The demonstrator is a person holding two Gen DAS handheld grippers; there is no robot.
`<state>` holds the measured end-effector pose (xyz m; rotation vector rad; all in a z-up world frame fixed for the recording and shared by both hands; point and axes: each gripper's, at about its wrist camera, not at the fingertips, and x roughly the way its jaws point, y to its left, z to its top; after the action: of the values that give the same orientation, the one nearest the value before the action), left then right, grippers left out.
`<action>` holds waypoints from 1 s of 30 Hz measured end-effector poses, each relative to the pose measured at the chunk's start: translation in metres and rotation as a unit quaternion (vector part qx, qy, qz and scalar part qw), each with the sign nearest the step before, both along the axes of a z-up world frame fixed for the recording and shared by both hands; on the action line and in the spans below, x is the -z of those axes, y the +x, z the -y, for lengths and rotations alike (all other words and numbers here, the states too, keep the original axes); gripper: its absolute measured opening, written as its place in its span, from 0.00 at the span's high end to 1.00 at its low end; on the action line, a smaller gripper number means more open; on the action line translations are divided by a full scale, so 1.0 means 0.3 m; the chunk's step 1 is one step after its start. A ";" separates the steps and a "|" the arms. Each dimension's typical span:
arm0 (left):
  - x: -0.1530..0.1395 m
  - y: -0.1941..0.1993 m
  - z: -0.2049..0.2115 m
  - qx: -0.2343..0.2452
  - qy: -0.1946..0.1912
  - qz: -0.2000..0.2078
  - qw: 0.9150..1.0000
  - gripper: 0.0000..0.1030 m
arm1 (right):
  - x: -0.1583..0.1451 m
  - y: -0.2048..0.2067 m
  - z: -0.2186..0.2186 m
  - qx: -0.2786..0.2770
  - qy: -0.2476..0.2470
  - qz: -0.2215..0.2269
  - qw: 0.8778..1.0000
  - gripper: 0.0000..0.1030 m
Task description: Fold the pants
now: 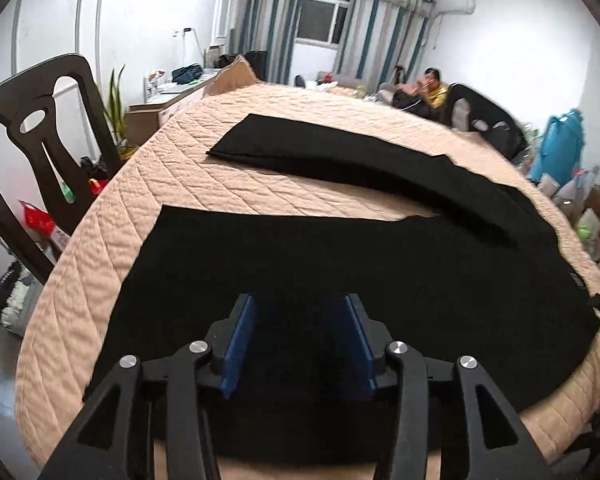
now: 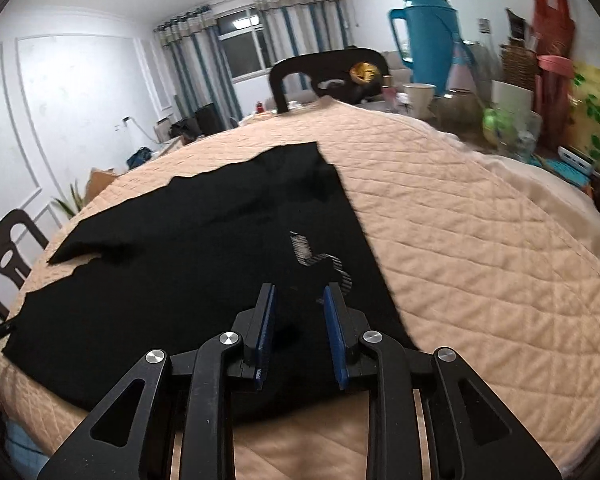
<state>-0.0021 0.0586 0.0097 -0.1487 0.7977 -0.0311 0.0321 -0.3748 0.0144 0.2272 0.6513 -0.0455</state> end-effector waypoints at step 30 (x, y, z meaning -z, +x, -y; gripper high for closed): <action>0.007 -0.039 0.074 0.004 0.038 -0.006 0.999 0.51 | 0.060 0.026 -0.151 -0.058 -0.036 -0.044 0.997 0.75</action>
<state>-0.0138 0.0363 0.0075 -0.0736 0.8102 -0.0078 0.0399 -0.3296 -0.0037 0.1182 0.7476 0.0331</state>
